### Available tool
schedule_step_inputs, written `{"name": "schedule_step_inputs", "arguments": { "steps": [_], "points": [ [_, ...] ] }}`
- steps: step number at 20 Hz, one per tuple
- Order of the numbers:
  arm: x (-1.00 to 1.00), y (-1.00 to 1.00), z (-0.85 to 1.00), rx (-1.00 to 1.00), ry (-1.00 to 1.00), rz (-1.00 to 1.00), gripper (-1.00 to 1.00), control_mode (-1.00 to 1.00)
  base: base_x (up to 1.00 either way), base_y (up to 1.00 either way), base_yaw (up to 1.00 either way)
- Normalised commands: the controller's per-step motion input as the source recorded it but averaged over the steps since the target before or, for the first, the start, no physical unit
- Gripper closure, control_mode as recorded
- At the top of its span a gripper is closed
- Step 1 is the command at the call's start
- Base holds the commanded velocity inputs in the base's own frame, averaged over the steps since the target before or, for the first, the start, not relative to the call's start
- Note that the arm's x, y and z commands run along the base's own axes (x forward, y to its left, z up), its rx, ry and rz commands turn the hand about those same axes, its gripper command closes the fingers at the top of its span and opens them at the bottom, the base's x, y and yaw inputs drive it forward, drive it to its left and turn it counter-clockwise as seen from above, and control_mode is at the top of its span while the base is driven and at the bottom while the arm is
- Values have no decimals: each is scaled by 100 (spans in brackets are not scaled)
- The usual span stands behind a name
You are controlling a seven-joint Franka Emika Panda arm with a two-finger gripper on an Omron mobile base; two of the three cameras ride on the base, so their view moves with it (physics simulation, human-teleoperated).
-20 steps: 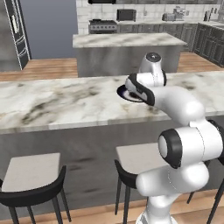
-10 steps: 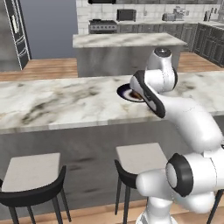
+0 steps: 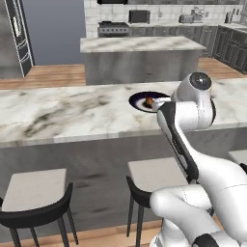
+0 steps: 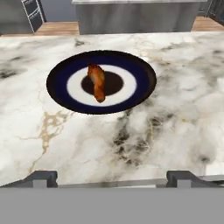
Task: Take the chicken drumsticks from the pan and place one on each plate on the dining counter.
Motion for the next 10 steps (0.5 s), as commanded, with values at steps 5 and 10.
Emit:
{"name": "schedule_step_inputs", "arguments": {
  "steps": [5,10],
  "points": [
    [-98,0,-5,0,-22,0,-100,-100,0,0,0],
    [-83,0,-1,-1,-18,0,-100,-100,0,0,0]
  ]
}}
